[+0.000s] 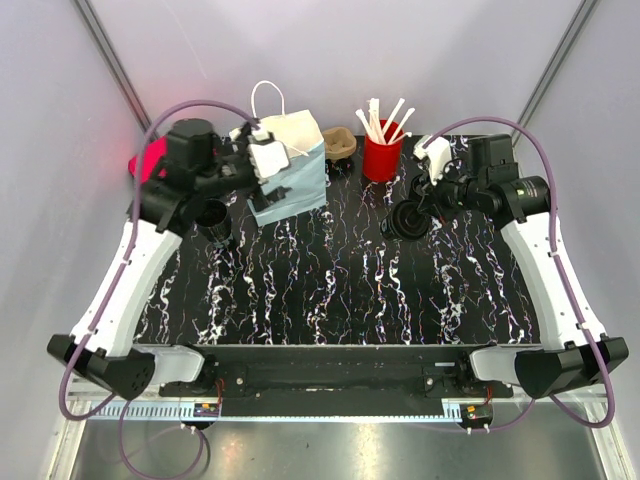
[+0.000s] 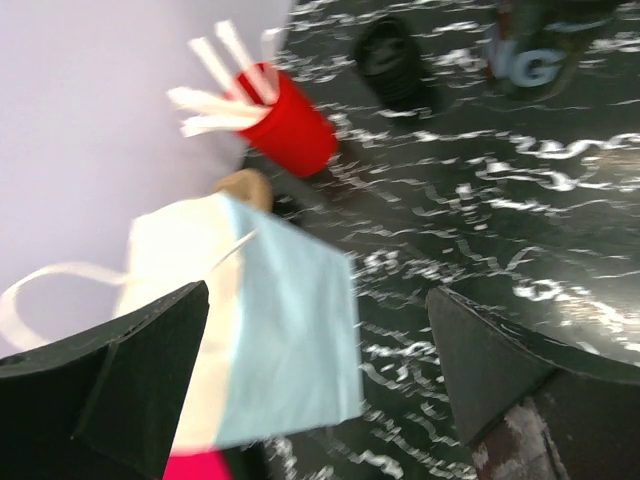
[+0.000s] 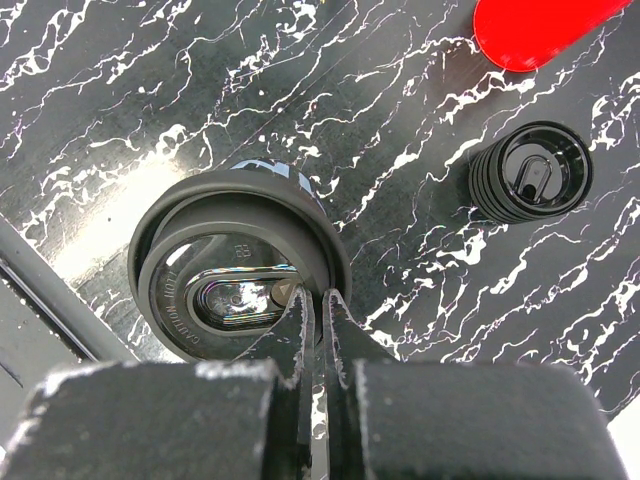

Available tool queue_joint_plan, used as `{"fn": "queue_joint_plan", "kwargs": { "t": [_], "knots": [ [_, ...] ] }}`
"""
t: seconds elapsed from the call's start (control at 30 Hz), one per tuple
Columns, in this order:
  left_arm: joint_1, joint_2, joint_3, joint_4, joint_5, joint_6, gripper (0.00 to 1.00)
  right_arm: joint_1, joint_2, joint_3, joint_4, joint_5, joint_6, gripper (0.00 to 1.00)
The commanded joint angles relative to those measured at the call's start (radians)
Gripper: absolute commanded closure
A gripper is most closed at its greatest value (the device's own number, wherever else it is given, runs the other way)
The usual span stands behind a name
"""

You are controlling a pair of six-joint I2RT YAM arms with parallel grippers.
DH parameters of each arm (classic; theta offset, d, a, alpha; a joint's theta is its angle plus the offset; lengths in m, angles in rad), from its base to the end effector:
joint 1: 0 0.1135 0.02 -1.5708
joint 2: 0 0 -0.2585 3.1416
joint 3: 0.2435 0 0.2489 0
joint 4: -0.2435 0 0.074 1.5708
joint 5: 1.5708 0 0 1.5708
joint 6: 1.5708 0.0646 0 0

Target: Pack the takeout coffee

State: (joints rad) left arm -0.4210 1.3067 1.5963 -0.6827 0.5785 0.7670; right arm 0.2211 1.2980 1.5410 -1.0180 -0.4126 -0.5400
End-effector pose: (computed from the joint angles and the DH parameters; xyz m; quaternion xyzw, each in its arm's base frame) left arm 0.2459 -0.1488 0.4405 0.5774 0.5718 -0.1420 0.5652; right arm 0.2534 0.0835 0.3856 -0.4088 0.8083 0.1262 0.4044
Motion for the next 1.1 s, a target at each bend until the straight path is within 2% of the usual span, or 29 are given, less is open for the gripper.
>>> {"fn": "queue_joint_plan", "kwargs": {
  "t": [0.0,0.2,0.53,0.63,0.67,0.77,0.93,1.07],
  "knots": [
    [0.083,-0.023,-0.032,0.112,-0.107,0.0,0.01,-0.006,-0.032,0.044,0.029,-0.015,0.015,1.0],
    [0.117,0.095,-0.038,0.219,-0.15,0.044,0.01,-0.006,-0.035,0.091,0.029,0.001,0.041,1.0],
    [0.153,0.296,0.093,0.198,-0.055,0.089,0.01,-0.006,-0.055,0.168,0.027,0.026,0.072,1.0],
    [0.151,0.325,0.105,0.184,-0.043,0.103,0.08,-0.008,-0.059,0.188,0.029,0.02,0.078,1.0],
    [0.152,0.33,0.108,0.181,-0.036,0.104,0.16,-0.006,-0.059,0.194,0.029,0.017,0.08,1.0],
    [0.153,0.339,0.114,0.157,0.003,0.11,0.29,-0.005,-0.051,0.208,0.027,0.015,0.081,1.0],
    [0.151,0.333,0.125,0.075,0.095,0.146,0.37,-0.008,-0.031,0.241,0.027,0.031,0.094,1.0],
    [0.145,0.344,0.131,0.032,0.096,0.167,0.4,-0.006,-0.022,0.277,0.025,0.024,0.104,1.0]
  ]
}}
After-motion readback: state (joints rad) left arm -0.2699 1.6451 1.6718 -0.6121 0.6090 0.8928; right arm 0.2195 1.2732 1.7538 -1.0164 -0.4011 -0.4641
